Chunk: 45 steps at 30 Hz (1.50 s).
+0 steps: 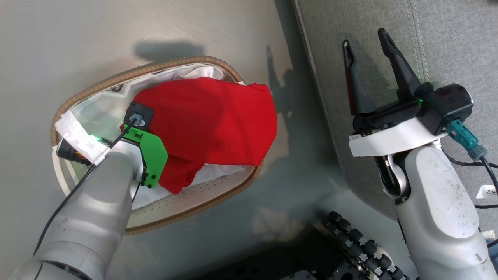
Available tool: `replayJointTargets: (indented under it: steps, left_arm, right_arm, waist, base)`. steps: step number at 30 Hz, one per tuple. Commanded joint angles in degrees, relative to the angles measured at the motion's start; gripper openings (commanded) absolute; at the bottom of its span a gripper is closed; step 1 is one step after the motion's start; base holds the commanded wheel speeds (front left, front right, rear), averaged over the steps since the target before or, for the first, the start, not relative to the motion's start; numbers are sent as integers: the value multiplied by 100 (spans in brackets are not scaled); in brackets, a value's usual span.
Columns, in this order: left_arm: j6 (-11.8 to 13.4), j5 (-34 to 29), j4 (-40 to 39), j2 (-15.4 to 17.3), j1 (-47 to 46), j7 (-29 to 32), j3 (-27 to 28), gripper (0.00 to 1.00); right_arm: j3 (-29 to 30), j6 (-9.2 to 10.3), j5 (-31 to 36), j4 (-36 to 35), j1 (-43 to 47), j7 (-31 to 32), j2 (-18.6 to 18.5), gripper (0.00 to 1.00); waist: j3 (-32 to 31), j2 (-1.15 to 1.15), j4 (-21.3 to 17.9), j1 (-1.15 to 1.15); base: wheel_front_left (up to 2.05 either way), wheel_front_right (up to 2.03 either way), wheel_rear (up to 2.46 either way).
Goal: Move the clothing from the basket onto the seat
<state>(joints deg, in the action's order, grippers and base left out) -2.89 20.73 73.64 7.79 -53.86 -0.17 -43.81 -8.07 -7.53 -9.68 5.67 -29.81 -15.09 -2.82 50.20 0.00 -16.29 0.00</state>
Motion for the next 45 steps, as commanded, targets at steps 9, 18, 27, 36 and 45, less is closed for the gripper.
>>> replayJointTargets:
  steps: [9, 18, 27, 36, 45]
  left_arm:
    - [-163, 163, -111, -213, 330, -692, -29, 0]
    - [-322, 266, -374, -343, 689, -1320, -110, 0]
    - [-411, 346, -1119, -256, 938, -1511, -86, 0]
    - [-431, 110, -2246, 25, 863, -1510, -183, 0]
    - [-418, 68, -3054, 314, 309, -1392, -110, 0]
  right_arm:
    - [133, 8, 181, 173, 186, -12, -15, 100]
    - [423, 8, 576, 408, 581, -12, -17, 100]
    - [605, 8, 884, 579, 1059, -12, -17, 100]
    - [604, 8, 1050, 714, 1531, -12, -17, 100]
    - [447, 8, 1143, 771, 1726, -12, -17, 100]
  waist:
    - [-735, 0, 283, 0]
    - [-1841, 0, 676, 0]
    - [-2989, 0, 938, 0]
    - [-4015, 0, 1001, 0]
    - [-4583, 0, 962, 0]
  base:
    - [0, 0, 0]
    - [0, 0, 0]
    - [0, 0, 0]
    - [0, 0, 0]
    - [0, 0, 0]
